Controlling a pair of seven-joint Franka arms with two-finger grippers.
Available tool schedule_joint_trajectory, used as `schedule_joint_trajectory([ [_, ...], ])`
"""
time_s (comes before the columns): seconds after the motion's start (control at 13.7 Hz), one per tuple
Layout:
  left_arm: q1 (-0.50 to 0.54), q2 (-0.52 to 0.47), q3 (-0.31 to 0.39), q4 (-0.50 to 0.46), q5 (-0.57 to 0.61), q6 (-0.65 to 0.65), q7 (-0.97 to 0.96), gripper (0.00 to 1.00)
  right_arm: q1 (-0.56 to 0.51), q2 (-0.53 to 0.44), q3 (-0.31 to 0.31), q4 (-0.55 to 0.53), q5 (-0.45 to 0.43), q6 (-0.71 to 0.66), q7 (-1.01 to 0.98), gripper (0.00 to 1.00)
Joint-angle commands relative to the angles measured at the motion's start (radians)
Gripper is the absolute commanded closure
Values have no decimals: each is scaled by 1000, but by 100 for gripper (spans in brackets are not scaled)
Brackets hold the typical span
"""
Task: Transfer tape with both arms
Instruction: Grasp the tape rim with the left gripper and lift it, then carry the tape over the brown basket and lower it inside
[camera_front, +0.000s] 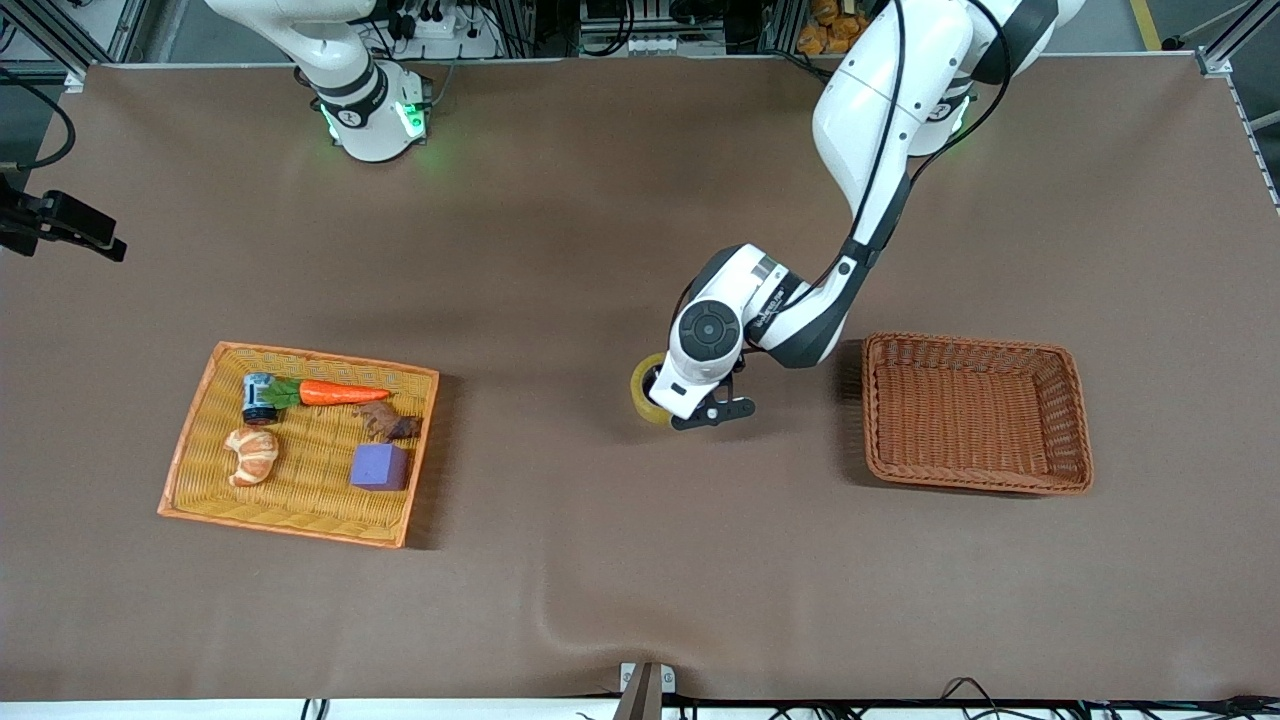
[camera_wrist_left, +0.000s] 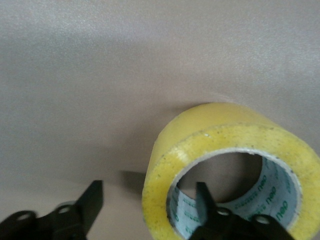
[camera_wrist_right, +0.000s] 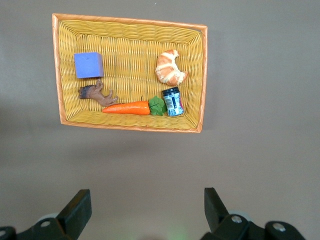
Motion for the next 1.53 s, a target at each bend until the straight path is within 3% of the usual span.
schedule_joint_trajectory([
  [0.0, -2, -1, 0, 17, 4, 5, -13, 100, -23, -12, 17, -5, -11, 1, 11, 0],
  [0.29, 41, -64, 0, 7, -4, -10, -13, 100, -22, -12, 17, -5, -11, 5, 11, 0],
  [0.66, 159, -229, -4, -9, -4, -137, 4, 100, -23, -11, 15, -5, -4, 15, 11, 0],
  [0.88, 248, -331, -4, -68, -4, -161, 35, 100, -25, -12, 15, -5, -3, 14, 11, 0],
  [1.46, 520, -394, -2, -183, -2, -246, 574, 100, -25, -11, 15, -7, -1, 23, 9, 0],
])
